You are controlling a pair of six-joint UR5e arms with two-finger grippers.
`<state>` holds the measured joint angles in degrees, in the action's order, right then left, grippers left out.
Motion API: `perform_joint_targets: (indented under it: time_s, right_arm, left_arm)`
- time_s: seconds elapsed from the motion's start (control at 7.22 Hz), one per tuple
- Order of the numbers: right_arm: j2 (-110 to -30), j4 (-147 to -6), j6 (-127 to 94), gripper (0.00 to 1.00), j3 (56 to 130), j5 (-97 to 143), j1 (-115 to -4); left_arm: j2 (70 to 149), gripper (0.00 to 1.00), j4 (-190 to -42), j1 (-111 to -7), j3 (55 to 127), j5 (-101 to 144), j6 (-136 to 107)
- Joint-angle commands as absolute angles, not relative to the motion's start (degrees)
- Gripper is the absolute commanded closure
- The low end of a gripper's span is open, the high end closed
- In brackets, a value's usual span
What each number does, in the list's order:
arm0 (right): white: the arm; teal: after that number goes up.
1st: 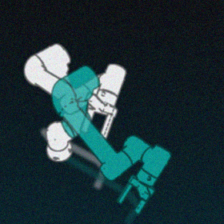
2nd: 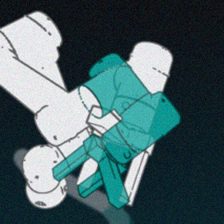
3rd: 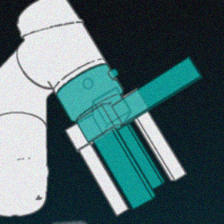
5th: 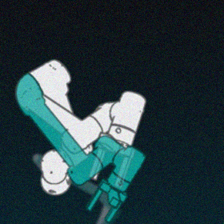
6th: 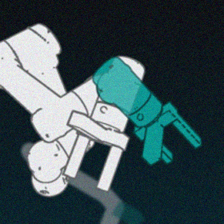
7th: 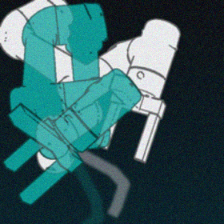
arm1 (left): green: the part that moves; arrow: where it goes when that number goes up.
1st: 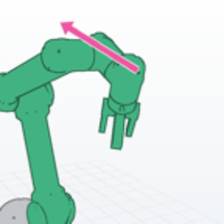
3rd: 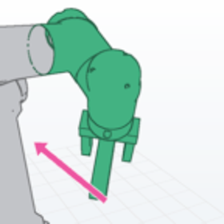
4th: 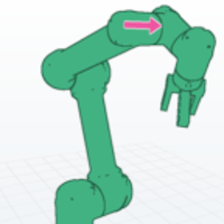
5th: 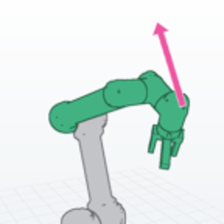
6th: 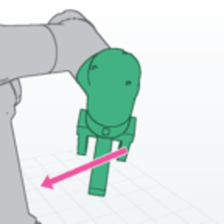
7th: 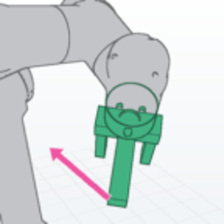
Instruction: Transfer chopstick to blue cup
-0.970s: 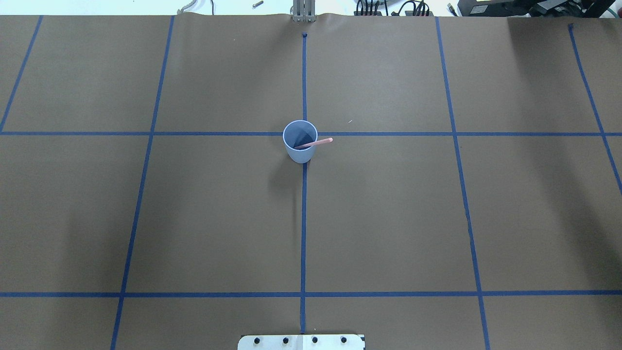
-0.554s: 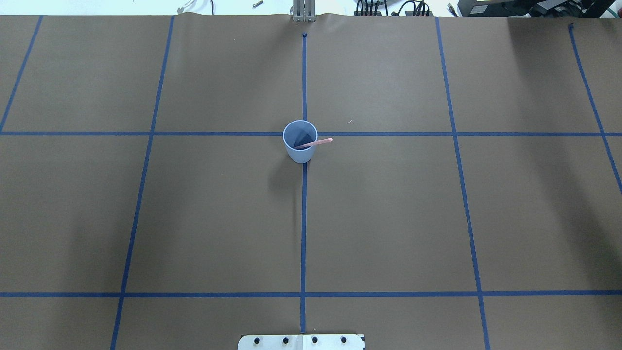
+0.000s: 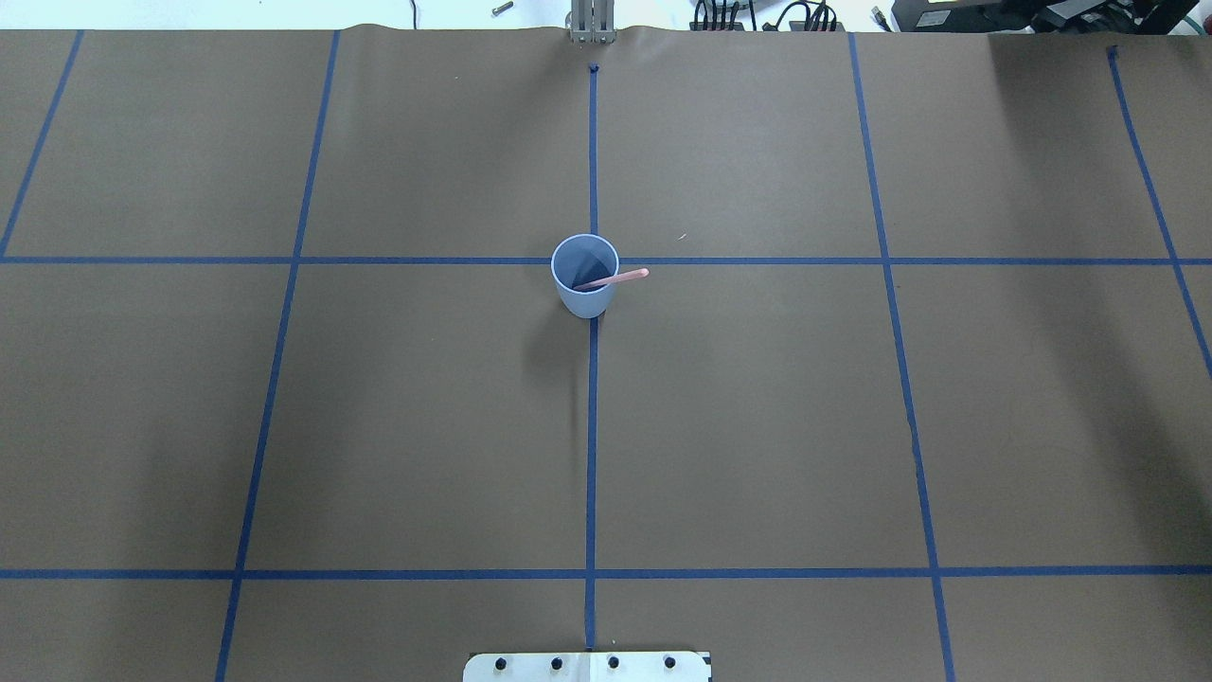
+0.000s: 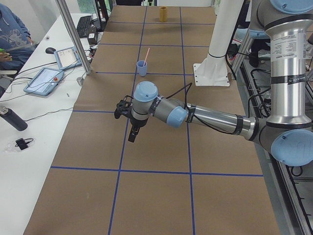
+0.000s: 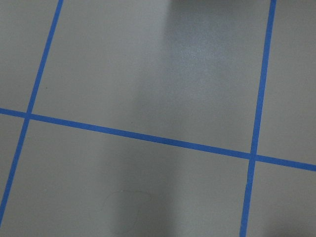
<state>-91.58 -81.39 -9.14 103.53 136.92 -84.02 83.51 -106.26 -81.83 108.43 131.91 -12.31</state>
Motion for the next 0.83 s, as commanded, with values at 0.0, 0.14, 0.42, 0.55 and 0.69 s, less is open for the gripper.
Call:
perform_joint_targets:
  time_s: [0.0,0.14,0.42,0.55,0.69]
  right_arm:
    - [-91.58,-81.3,-9.14,0.0,103.8,137.11,-84.02]
    - [-91.58,-81.3,-9.14,0.0,103.89,138.24,-84.02]
    - [-91.5,-81.3,-9.05,0.0,103.62,138.34,-84.02]
    - [-91.49,-81.3,-9.05,0.0,103.62,138.34,-84.02]
    - [-91.49,-81.39,-9.05,0.0,103.19,138.34,-83.94]
  left_arm:
    - [83.5,0.02,-106.26,-81.74,108.37,131.92,-12.3]
    - [83.5,0.02,-106.26,-81.83,108.28,131.92,-12.3]
    - [83.32,0.02,-106.26,-81.83,108.89,132.01,-12.3]
    - [83.32,0.02,-106.26,-81.83,108.9,132.01,-12.3]
    - [83.32,0.02,-106.26,-81.83,108.81,131.92,-12.3]
